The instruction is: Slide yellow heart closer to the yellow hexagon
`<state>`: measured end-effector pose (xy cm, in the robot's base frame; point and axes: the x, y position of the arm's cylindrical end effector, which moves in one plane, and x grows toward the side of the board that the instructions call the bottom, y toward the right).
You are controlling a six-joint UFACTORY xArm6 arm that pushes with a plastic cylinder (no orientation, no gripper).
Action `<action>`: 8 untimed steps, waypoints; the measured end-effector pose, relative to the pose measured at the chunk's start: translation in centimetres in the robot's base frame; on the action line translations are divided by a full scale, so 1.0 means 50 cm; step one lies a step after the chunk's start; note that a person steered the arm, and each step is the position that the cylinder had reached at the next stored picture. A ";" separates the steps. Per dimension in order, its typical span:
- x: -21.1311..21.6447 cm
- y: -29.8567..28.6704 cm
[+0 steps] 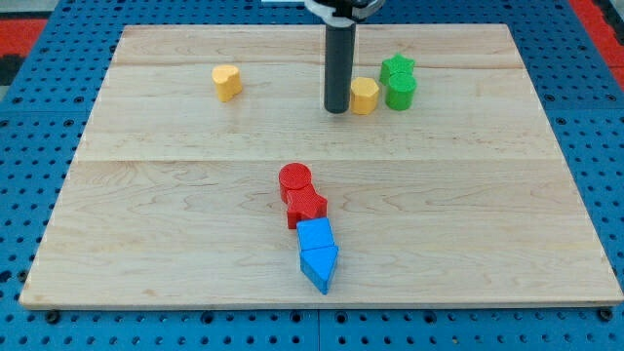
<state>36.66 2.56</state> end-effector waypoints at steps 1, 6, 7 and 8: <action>0.039 -0.051; -0.105 -0.112; -0.105 -0.072; -0.110 -0.228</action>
<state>31.14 -8.86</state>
